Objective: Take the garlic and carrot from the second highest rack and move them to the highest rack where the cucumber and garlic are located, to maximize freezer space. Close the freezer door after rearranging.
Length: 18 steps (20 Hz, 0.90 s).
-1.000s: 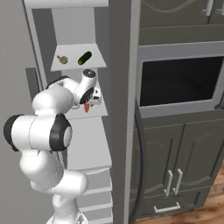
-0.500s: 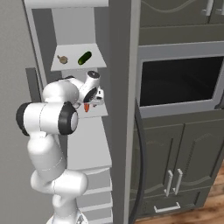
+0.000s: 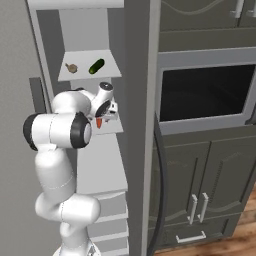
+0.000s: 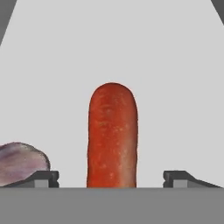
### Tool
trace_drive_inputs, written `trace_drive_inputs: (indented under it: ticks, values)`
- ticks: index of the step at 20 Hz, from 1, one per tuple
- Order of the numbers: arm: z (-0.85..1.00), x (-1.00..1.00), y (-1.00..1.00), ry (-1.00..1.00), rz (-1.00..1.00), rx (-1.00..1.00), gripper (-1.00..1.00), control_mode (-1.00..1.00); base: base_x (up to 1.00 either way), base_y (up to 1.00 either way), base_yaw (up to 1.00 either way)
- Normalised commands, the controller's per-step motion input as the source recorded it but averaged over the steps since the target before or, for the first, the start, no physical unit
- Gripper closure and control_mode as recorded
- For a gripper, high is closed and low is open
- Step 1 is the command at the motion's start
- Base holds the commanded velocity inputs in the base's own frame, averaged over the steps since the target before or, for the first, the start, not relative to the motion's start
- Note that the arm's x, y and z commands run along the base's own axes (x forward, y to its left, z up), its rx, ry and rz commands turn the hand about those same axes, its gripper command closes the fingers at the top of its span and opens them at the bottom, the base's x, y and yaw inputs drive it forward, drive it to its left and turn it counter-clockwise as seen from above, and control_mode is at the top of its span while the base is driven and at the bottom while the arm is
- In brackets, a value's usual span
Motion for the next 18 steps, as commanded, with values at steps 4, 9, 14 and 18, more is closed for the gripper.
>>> trace_drive_inputs:
  ticks: [4,9,14,18]
  values:
    - [-0.35,0.22,0.18,0.00,0.00,0.00,1.00,-1.00,0.00,0.00,0.00]
    - [-0.38,0.06,0.08,0.00,0.00,0.00,1.00,-1.00,0.00,0.00,0.00]
    - [-0.14,-0.24,-0.03,-0.12,0.05,0.02,1.00,-1.00,0.00,0.00,0.00]
    - [0.22,-0.60,-0.03,-0.50,0.00,0.00,1.00,-1.00,0.00,0.00,0.00]
